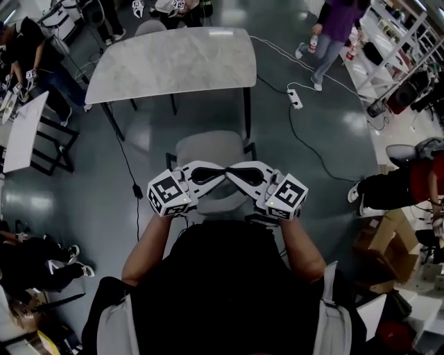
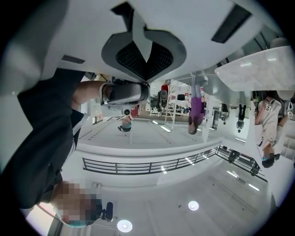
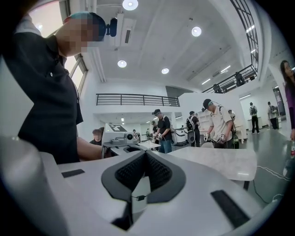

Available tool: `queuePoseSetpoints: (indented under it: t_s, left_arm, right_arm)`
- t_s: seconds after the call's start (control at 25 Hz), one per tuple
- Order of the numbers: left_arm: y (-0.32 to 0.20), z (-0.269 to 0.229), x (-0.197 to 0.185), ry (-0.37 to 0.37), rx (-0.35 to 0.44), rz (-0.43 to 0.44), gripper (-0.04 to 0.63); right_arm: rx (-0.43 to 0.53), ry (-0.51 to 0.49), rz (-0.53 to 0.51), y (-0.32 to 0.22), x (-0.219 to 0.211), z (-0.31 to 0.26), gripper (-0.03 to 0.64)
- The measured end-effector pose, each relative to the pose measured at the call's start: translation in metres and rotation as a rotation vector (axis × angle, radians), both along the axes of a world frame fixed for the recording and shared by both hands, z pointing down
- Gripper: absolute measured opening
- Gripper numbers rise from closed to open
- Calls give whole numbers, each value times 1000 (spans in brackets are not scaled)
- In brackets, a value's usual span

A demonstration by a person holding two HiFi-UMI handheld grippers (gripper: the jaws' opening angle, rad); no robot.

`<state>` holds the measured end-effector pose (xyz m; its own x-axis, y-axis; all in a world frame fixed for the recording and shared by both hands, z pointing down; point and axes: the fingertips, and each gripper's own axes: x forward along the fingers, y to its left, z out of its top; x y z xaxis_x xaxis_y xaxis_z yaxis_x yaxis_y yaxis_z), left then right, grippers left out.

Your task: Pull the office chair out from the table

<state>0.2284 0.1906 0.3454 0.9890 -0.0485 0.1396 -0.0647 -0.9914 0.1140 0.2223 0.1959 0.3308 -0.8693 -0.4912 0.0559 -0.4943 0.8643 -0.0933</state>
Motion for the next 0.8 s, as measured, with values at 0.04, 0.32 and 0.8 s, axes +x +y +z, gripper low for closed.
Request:
queuePoseSetpoints:
  t_s: [0.04,0.32,0.8]
  left_arm:
    - [-1,-1,-2,-1,-3,-6,12]
    - [-6,4,-9,-8,-29,-26,12]
    - [-9,4,-14,5,-30,-35,12]
  right_arm:
    - [1,1,-2,0,-1,-1,20]
    - [-8,-6,-2,-10,-4,-1,20]
    - [-1,8,-7,-13,-9,3,20]
